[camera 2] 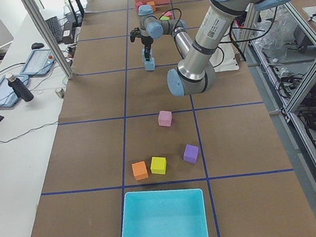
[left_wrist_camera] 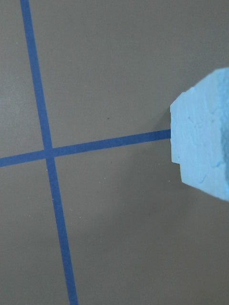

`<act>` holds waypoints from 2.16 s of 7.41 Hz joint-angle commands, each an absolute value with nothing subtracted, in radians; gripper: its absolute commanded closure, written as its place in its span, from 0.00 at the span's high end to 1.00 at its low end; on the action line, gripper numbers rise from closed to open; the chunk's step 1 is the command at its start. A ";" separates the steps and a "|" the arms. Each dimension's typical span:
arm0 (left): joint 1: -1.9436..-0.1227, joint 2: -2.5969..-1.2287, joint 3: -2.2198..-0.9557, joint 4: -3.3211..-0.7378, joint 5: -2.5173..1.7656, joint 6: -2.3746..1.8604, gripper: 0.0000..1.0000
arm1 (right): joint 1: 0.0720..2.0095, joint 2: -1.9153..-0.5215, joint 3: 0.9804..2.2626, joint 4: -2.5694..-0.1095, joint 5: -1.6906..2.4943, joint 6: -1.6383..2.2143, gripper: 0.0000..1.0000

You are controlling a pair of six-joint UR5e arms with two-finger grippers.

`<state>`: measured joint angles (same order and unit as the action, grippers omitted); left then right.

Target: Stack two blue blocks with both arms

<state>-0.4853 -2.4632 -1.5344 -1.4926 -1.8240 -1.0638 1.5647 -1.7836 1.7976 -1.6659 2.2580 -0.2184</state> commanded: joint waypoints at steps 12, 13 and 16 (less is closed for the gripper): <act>-0.459 -2.477 -1.506 -1.505 -1.821 -1.052 0.97 | 1.565 -1.784 1.798 -1.666 2.260 -0.215 1.00; -0.460 -2.479 -1.523 -1.502 -1.827 -1.052 0.97 | 1.565 -1.784 1.799 -1.666 2.260 -0.213 1.00; -0.570 -2.474 -1.630 -1.427 -1.961 -1.048 0.97 | 1.565 -1.782 1.799 -1.666 2.261 -0.213 1.00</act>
